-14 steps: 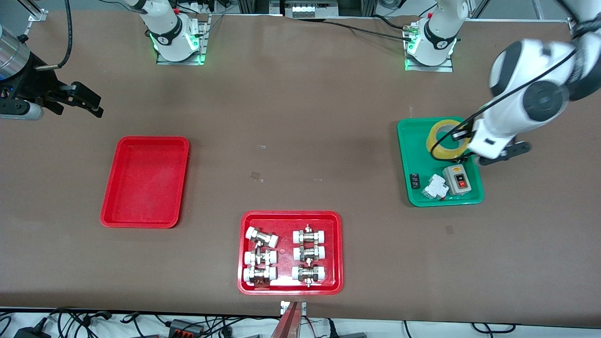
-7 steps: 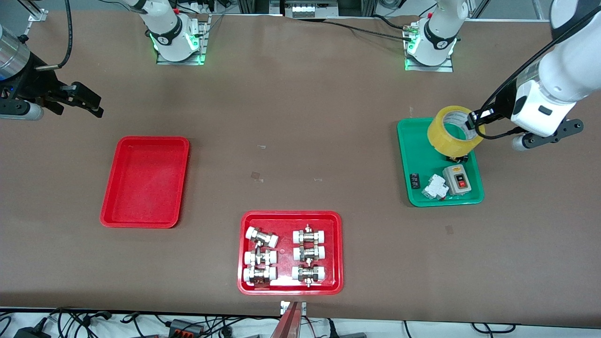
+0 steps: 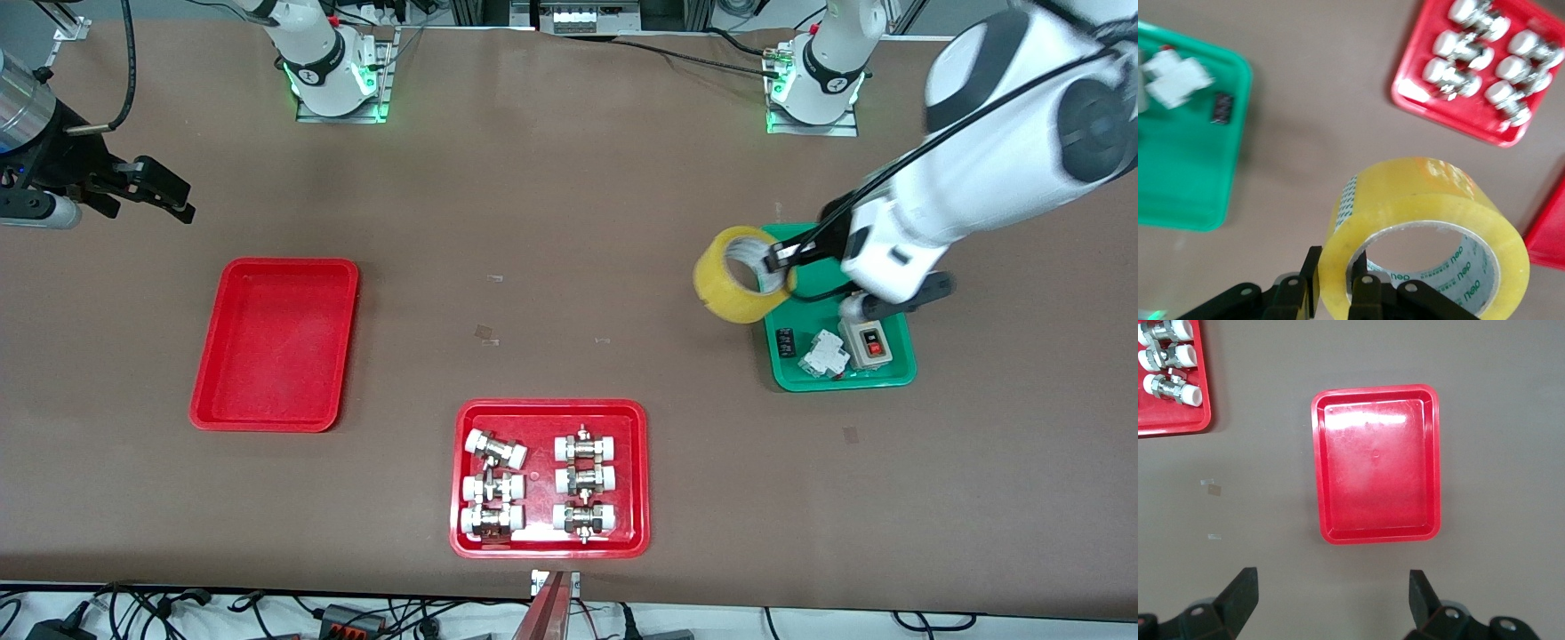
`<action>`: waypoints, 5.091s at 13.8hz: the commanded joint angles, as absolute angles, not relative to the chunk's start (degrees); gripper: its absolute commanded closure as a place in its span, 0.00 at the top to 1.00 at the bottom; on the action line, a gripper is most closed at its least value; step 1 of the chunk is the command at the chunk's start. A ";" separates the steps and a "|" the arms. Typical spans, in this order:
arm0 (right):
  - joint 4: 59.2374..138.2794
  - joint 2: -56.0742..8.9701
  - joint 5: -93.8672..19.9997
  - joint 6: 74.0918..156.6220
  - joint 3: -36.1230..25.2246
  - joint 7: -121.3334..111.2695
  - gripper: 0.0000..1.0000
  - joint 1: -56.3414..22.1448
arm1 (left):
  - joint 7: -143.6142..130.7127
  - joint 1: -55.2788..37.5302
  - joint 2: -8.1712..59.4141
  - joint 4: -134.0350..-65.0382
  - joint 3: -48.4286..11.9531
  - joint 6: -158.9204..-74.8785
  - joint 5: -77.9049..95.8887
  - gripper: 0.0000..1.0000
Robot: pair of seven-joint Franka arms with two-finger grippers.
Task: Left arm passes tape to right arm into tray
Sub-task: 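Carry the tape with the left gripper while the right gripper approaches, then grasp the tape rim with the right gripper beside the left gripper, then open the left gripper and withdraw it while the right gripper holds tape, then lower the tape into the empty red tray with the right gripper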
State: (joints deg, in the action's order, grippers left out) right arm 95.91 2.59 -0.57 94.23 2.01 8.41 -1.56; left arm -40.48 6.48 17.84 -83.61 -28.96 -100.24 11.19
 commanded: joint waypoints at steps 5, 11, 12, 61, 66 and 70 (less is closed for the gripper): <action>97.64 1.67 -1.58 93.44 2.37 7.91 1.00 -0.44 | -44.39 2.90 22.76 -80.60 -29.44 -107.49 10.28 0.03; 97.38 0.27 -16.23 87.45 2.64 3.79 1.00 -1.23 | -52.64 -2.36 25.56 -79.98 -29.18 -108.19 9.94 0.00; 97.12 -0.95 -19.22 87.89 2.81 3.52 1.00 -1.32 | -53.26 -4.11 26.27 -79.98 -29.27 -111.33 8.80 0.00; 91.40 -28.29 -34.66 99.16 2.20 -22.03 0.00 3.66 | -40.75 12.39 21.18 -72.69 -29.88 -82.82 -1.27 1.00; 91.76 -35.58 -29.37 94.92 2.20 -41.19 0.00 16.07 | -15.87 14.76 18.81 -73.56 -29.36 -79.28 -12.12 1.00; 91.67 -38.58 -28.04 96.32 2.20 -46.49 0.00 17.84 | -4.75 10.86 17.15 -74.18 -20.62 -80.33 -11.69 1.00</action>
